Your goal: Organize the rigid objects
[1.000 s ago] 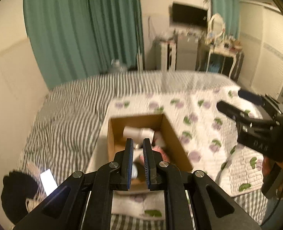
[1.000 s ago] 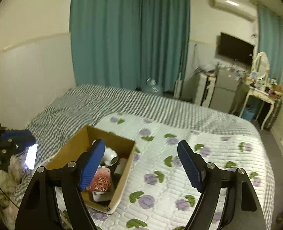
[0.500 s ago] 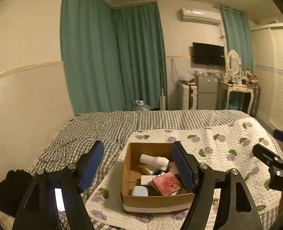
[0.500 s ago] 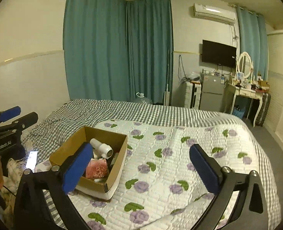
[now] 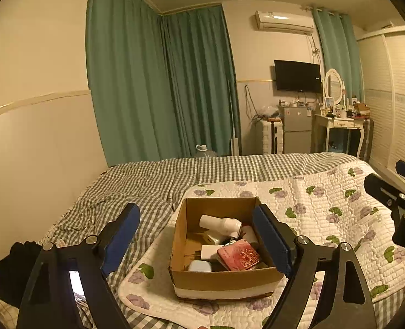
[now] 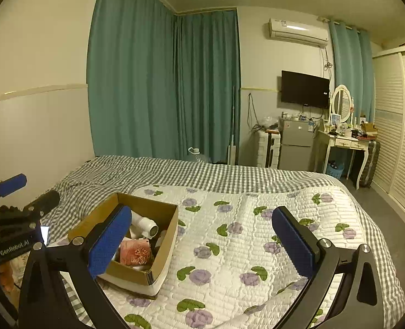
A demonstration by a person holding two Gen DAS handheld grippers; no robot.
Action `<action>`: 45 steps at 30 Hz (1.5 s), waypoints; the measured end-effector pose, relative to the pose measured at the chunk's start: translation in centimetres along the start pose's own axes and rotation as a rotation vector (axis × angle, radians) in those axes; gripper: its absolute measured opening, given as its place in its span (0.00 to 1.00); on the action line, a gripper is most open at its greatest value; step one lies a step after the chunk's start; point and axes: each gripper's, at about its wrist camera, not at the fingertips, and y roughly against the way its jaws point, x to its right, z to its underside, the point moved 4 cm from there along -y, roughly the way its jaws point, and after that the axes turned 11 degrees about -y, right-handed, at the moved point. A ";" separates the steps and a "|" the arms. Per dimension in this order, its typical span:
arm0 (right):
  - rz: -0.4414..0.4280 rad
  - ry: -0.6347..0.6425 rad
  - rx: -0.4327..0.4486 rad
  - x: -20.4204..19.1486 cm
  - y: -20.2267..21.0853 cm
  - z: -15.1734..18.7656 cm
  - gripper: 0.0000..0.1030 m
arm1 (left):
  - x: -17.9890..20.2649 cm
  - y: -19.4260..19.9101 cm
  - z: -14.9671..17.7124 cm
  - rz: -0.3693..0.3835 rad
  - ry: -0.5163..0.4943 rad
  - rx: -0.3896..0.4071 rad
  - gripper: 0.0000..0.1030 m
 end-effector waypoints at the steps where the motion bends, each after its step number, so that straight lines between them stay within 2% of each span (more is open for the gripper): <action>1: -0.001 -0.005 0.001 0.0 0.0 0.0 1.00 | 0.0 0.0 0.0 0.000 0.003 -0.003 0.86; 11: 0.010 -0.011 0.006 -0.1 0.0 -0.3 1.00 | 0.1 0.3 0.2 0.010 -0.002 -0.001 0.86; 20: 0.017 -0.011 -0.009 -0.2 -0.3 0.0 1.00 | -0.8 0.2 0.4 0.002 0.044 -0.008 0.86; 45: 0.018 -0.010 -0.023 -0.9 -0.6 0.8 1.00 | -0.5 0.3 0.9 0.013 0.027 -0.017 0.86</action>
